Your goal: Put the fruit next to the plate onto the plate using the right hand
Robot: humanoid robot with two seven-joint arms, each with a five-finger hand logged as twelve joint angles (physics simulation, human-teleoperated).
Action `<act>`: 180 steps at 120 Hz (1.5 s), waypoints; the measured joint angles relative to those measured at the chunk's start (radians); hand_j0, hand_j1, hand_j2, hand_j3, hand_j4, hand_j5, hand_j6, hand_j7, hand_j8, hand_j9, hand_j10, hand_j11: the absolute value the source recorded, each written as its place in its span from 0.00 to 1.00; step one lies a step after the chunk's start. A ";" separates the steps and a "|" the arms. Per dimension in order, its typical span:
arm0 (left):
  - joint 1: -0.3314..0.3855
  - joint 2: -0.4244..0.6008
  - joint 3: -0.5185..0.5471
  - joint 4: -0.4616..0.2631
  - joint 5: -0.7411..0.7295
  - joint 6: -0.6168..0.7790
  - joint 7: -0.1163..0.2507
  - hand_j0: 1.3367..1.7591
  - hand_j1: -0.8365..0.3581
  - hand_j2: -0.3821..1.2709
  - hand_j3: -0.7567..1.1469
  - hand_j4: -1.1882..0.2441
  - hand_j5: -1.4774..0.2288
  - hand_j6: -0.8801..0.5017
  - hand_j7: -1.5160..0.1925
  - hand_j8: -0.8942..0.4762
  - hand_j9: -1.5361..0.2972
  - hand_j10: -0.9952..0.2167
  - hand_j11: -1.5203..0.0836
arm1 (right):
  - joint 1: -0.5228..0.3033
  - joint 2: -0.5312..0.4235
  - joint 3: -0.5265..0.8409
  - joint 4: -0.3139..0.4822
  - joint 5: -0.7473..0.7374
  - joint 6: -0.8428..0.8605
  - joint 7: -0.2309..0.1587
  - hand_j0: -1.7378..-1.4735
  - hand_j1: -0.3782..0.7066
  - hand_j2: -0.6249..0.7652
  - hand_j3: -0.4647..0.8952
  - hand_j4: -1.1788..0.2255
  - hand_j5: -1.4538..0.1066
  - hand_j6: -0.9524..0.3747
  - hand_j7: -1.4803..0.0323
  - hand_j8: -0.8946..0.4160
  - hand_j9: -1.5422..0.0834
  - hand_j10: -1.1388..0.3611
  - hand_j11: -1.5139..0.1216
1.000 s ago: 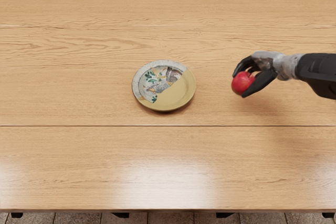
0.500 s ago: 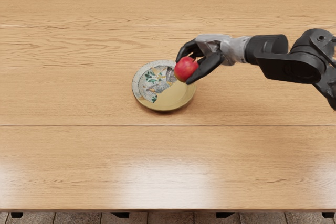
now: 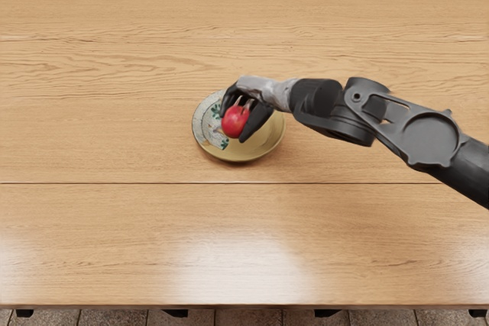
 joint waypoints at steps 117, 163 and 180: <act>0.001 0.000 0.000 0.000 0.000 0.000 0.000 0.76 0.76 0.26 0.40 0.67 0.69 0.47 0.71 0.48 0.67 0.63 0.76 | -0.166 -0.366 0.395 0.093 0.783 0.365 0.007 0.30 0.09 0.44 0.34 0.80 0.88 0.67 0.93 0.64 0.90 0.72 0.88; 0.001 0.000 -0.001 0.000 0.000 0.000 0.000 0.76 0.76 0.26 0.40 0.67 0.69 0.47 0.71 0.48 0.67 0.63 0.76 | -0.387 -0.658 0.392 0.092 1.148 0.389 0.000 0.30 0.07 0.44 0.34 0.81 0.90 0.69 0.94 0.65 0.91 0.73 0.89; 0.001 0.000 -0.001 0.000 0.000 0.000 0.000 0.76 0.76 0.26 0.40 0.67 0.69 0.47 0.71 0.48 0.67 0.63 0.76 | -0.398 -0.680 0.380 0.093 1.166 0.389 -0.001 0.30 0.07 0.44 0.34 0.81 0.90 0.69 0.94 0.65 0.92 0.73 0.89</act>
